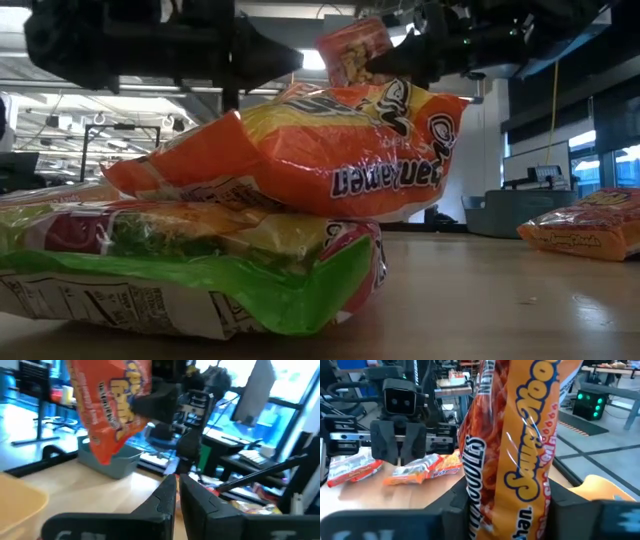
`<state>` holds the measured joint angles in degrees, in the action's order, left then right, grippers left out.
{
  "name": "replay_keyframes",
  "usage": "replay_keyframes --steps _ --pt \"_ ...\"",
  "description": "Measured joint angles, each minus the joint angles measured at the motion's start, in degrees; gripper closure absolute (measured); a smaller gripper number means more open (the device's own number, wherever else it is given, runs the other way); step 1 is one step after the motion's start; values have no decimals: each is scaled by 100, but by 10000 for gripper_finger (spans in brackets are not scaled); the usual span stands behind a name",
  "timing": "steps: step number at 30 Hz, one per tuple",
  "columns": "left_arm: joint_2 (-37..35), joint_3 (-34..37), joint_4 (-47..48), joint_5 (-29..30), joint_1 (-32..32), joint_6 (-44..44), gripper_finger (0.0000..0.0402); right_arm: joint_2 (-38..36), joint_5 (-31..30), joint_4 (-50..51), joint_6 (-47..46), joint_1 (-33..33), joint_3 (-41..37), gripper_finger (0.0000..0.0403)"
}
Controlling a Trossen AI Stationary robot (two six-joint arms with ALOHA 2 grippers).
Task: Sort Maruchan noodles
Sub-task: Put the orange noodle pack into the yellow bin
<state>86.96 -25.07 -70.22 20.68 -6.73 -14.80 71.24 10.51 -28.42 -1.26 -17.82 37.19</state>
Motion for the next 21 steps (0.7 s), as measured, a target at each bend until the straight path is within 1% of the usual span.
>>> replay_keyframes --steps 3,6,10,12,16,19,21 --pt "-3 -50 129 -640 263 -423 350 0 408 -295 -190 -263 -1 281" --pt "-3 -50 139 -1141 505 -713 312 -16 835 -638 -418 -561 0 281" --pt "-1 -50 123 -1346 858 -716 254 48 953 -1045 -429 -784 0 288" --pt "-3 -50 155 -1676 1101 -679 224 154 965 -1388 -431 -870 0 288" --pt "-1 -47 374 -1720 1622 -747 167 439 985 -2126 -472 -1041 0 285" --pt "-1 -50 421 -1762 1991 -757 136 684 978 -2624 -638 -1135 0 286" --pt "2 -133 540 -1886 2170 -688 126 862 972 -3063 -781 -1149 0 288"
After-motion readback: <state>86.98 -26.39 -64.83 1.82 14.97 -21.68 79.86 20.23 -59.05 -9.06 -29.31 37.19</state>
